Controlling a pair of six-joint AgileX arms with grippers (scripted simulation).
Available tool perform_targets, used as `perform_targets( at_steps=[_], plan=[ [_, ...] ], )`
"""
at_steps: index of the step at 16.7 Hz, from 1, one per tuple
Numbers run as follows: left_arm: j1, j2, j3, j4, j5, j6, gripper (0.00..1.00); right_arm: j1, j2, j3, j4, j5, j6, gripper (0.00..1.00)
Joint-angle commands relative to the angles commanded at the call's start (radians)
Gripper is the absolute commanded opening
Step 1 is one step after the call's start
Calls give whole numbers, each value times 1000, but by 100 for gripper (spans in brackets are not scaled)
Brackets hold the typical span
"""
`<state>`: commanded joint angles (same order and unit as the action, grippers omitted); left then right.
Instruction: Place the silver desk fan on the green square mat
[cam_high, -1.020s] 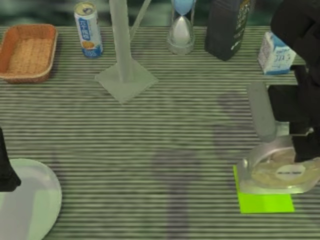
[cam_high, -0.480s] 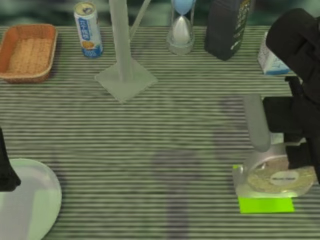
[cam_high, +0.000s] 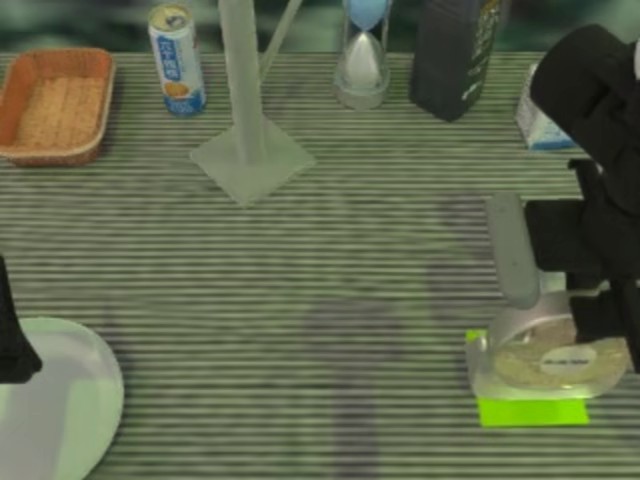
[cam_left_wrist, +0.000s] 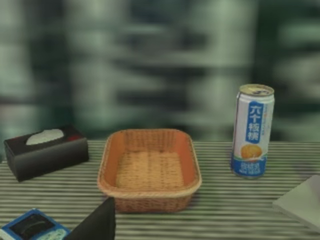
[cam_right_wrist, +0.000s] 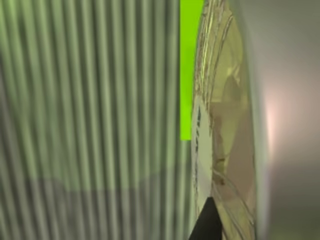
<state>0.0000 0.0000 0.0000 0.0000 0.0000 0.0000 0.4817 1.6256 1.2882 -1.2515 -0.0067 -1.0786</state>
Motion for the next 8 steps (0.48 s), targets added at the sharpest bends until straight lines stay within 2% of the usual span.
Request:
perform_targets(
  at_steps=[8],
  plan=[
    [0, 0, 0, 0, 0, 0, 100, 0, 0, 0, 0, 0, 0, 83]
  ],
)
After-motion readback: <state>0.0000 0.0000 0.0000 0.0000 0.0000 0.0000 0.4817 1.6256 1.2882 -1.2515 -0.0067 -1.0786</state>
